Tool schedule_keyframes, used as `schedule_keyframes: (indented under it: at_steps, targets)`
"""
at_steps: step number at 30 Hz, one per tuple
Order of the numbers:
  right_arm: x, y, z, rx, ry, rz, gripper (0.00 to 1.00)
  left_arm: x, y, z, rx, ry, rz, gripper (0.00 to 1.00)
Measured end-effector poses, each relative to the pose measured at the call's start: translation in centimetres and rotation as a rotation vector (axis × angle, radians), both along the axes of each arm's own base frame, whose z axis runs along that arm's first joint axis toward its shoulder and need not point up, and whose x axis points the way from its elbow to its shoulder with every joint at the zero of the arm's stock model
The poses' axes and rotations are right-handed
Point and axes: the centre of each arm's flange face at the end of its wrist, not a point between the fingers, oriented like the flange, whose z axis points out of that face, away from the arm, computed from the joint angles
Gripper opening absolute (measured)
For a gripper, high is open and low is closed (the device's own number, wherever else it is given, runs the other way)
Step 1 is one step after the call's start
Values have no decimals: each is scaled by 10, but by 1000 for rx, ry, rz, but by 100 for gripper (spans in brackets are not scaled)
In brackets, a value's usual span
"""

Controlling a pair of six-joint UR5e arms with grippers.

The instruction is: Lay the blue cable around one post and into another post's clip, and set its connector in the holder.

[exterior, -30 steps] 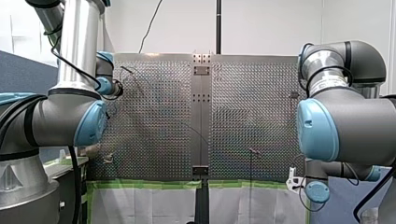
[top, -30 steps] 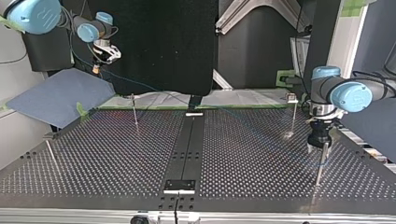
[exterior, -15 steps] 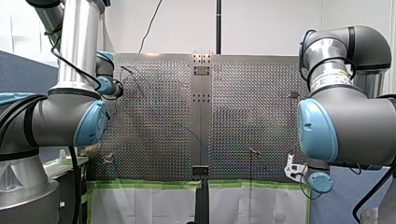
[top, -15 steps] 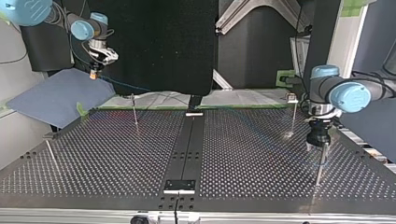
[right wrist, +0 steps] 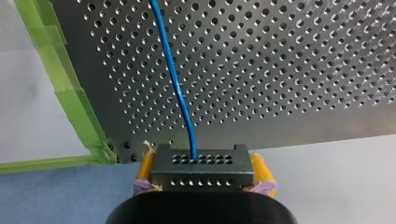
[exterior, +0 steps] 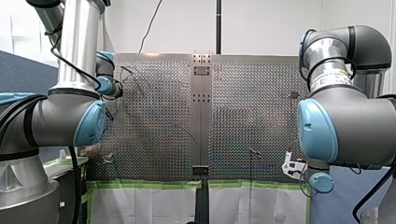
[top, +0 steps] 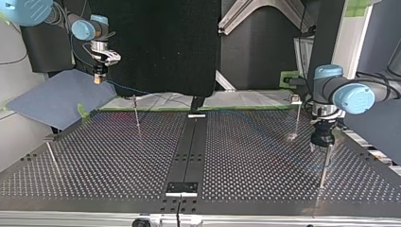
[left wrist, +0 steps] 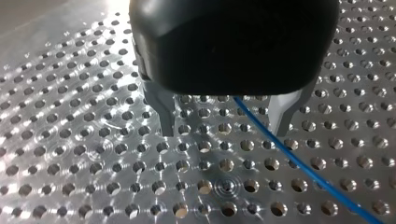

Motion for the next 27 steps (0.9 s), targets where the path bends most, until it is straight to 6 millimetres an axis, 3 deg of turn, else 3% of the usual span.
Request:
schedule_keyframes:
  at_steps: [11,27]
  targets:
    - [3,1,0,6,-1,7,0,-16,-2,3,-27,2,-7,100]
    - [3,2,-1,9,0,9,0,-78,-5,7,10,90,32,100]
